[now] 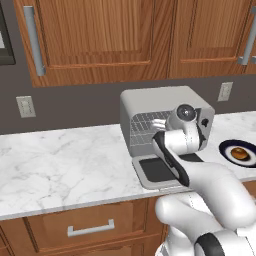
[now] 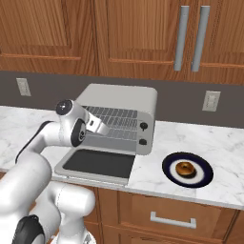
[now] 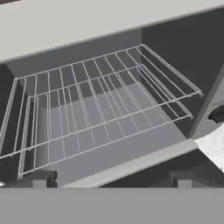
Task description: Pick up the bagel from the plate, place it on the toaster oven rack, close the door, and set the timer.
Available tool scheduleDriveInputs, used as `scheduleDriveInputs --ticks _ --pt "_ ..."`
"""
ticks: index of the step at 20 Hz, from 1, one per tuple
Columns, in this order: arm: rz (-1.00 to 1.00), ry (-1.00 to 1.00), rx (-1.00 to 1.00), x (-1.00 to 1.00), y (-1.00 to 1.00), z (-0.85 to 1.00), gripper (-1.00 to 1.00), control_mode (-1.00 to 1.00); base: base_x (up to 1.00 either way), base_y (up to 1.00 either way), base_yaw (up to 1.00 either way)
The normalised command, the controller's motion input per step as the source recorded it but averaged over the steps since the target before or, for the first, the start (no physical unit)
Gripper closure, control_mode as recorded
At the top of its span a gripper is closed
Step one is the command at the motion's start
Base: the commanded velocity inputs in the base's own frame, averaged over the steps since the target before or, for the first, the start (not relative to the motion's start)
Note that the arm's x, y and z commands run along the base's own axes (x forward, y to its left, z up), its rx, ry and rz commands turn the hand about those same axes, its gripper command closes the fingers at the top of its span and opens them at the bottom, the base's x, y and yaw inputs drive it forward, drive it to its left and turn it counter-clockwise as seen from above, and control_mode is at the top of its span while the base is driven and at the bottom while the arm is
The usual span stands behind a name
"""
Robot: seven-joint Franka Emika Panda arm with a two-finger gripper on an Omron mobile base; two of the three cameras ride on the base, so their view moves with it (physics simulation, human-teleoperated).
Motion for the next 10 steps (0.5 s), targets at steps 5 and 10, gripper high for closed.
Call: scheduleDriveInputs --ticks 5,10 --pt "0.02 0.0 -0.03 0.13 0.0 -0.01 -1.0 -1.0 0.0 0.0 0.0" --pt "0.0 0.0 -0.05 0.17 0.06 0.0 -1.0 -1.0 0.0 0.0 0.0"
